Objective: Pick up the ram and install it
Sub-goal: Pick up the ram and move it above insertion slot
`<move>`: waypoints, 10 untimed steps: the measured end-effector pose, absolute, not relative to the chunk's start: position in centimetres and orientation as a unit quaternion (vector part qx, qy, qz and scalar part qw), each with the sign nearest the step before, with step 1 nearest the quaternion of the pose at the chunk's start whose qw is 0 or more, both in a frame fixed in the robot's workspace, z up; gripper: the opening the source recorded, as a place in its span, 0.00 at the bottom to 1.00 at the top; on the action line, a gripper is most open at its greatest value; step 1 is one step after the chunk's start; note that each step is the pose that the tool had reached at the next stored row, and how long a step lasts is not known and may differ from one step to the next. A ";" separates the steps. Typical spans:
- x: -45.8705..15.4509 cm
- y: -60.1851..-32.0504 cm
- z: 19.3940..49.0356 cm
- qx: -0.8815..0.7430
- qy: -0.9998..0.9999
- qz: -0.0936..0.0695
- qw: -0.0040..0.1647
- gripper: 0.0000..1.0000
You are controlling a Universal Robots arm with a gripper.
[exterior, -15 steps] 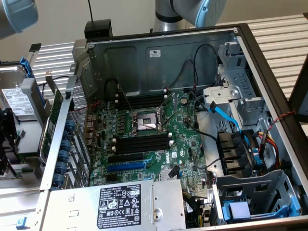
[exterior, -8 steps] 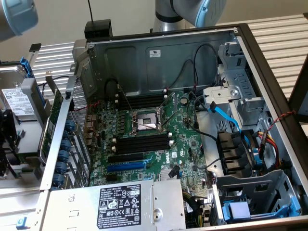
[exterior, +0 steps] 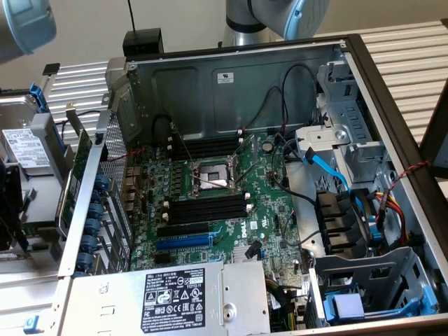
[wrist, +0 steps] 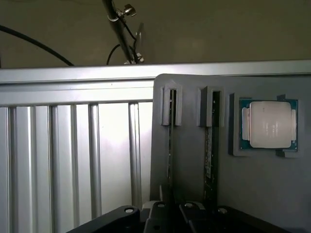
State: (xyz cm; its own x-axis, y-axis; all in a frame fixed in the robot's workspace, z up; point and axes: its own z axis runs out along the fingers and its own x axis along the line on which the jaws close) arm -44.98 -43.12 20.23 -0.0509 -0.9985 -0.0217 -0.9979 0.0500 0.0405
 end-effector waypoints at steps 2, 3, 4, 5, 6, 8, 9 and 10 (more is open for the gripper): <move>-45.0 -43.1 20.2 0.689 -0.725 -0.022 0.006 0.12; -45.0 -43.1 20.2 0.688 -0.725 -0.023 0.006 0.12; -45.0 -43.1 20.3 0.688 -0.725 -0.023 0.005 0.12; -45.0 -43.1 20.6 0.688 -0.725 -0.023 0.005 0.12; -45.0 -43.1 21.1 0.688 -0.725 -0.023 0.006 0.12; -45.0 -43.1 21.9 0.688 -0.725 -0.023 0.006 0.12; -45.0 -43.1 22.4 0.688 -0.725 -0.023 0.006 0.12; -45.0 -43.1 22.9 0.688 -0.725 -0.023 0.006 0.12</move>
State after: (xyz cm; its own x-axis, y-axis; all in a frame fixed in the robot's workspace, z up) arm -45.00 -43.12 22.86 -0.0527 -0.9983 -0.0232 -0.9978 0.0517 0.0422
